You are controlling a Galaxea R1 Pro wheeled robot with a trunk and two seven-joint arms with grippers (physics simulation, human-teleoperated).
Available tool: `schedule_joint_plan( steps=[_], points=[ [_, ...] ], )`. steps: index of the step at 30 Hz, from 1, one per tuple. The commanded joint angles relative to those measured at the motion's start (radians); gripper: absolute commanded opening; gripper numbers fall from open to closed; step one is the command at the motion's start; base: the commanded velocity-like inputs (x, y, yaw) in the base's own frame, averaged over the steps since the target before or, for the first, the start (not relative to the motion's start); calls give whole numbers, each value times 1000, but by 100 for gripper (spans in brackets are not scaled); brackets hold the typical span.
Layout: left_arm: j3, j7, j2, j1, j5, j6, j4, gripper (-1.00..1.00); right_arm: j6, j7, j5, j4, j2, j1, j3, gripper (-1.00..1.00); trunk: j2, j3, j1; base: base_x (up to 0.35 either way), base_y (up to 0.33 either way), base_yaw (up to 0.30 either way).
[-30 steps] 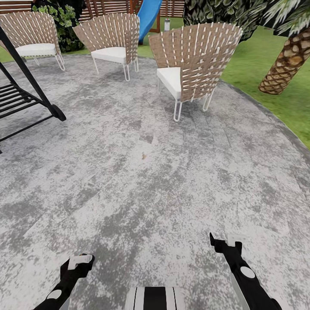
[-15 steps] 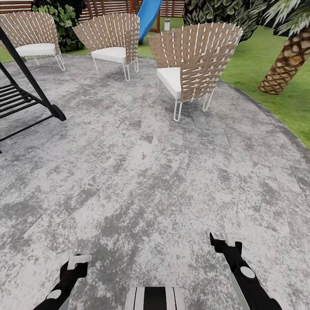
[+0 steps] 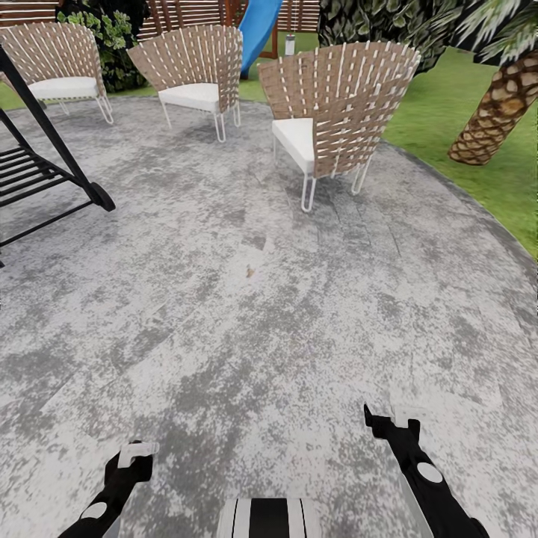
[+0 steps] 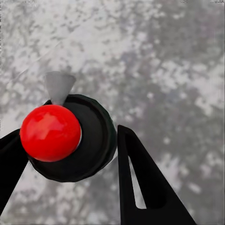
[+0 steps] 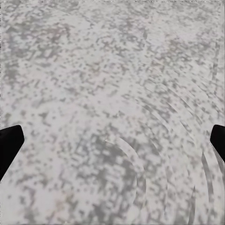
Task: Pick up the pesticide atomizer in the garden and spray insectifuge to fully cover both potted plants in the garden.
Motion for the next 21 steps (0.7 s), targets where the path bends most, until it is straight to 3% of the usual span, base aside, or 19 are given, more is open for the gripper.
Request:
schedule_joint_plan(
  steps=[1,15,21],
  points=[
    [-3,-2,0,0,6,-2,2,-100,-3,0,2,1,0,0,0,100,0,3,-1,0,0,0],
    [-2,-2,1,0,6,-1,5,-100,-3,0,2,2,6,1,0,100,3,58,-7,0,0,0],
    [6,1,3,8,11,-2,14,-100,-7,-2,1,98,-4,1,-4,100,5,89,-10,0,0,0]
  ],
)
